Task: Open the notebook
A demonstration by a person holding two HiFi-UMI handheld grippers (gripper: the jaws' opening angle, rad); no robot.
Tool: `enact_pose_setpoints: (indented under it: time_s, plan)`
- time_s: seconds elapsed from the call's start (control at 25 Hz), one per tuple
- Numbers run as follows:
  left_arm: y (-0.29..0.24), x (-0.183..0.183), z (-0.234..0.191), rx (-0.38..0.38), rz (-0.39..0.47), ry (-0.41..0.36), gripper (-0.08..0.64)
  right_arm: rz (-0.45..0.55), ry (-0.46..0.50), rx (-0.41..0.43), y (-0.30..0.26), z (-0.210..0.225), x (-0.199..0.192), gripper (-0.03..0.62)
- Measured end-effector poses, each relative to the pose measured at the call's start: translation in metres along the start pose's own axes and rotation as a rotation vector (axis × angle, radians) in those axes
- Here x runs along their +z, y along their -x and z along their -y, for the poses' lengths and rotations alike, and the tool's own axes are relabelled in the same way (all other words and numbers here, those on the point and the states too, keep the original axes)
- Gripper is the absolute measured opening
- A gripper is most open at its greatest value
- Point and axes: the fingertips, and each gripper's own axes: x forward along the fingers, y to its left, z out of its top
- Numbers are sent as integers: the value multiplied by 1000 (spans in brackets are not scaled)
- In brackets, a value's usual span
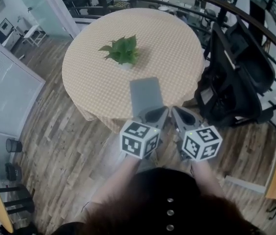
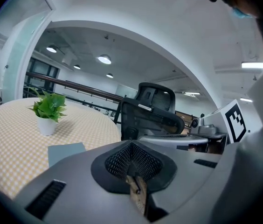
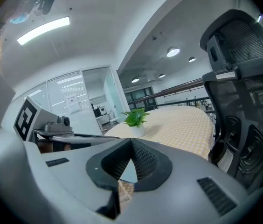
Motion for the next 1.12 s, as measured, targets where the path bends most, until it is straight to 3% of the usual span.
enact_pose_setpoints:
  time_s: [0.32,0.56,1.12]
  plan:
    - [-17,2,-22,-25,-47,-36,11,26,-38,-41,-22,12,10,11]
    - [-23,-3,-23,-26,-63,-20,11,-3,-38,-44,-24,17,3,11]
    - [-33,0,-33,67,-57,22,11,-70,-6,48,-38,26,10,11]
